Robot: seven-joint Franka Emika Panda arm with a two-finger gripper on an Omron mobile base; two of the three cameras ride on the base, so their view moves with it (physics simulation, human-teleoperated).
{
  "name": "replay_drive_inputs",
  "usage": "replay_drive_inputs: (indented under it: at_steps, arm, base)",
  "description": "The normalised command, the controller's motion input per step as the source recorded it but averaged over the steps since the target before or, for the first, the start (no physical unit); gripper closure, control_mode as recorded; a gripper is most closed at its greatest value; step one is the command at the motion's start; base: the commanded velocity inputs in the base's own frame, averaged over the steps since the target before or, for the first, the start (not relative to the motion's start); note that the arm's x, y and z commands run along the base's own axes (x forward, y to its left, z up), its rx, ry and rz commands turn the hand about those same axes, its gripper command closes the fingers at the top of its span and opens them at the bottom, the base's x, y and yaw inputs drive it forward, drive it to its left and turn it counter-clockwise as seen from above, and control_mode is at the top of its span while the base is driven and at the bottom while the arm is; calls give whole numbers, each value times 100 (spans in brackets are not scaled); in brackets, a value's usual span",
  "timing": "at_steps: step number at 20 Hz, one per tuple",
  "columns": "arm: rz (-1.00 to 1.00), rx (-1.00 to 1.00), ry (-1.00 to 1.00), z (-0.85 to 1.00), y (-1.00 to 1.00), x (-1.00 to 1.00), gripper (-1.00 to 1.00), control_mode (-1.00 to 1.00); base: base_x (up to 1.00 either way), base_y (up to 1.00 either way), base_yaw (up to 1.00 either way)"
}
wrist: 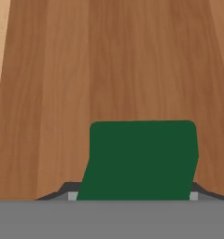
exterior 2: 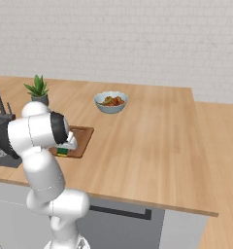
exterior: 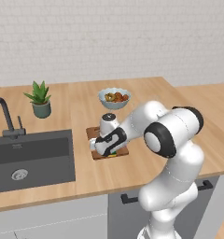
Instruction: Pick up the sponge from the counter and clean the cutting board by briefly scrubbing or pressing down on the cutting board. Once finished, release the sponge.
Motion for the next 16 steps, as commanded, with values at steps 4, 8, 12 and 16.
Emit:
replay_drive_inputs:
  at_steps: [4,8,12,16]
  arm:
    - [0,-1,-2,-20,46,-1,100,-100]
    - [0,0,0,-17,55,0,100,-100]
    - [0,0,-2,-3,64,0,100,-100]
    - [1,0,0,-1,64,0,100,-100]
  base:
    - [0,0,0]
    - [0,0,0]
    - [0,0,0]
    - [0,0,0]
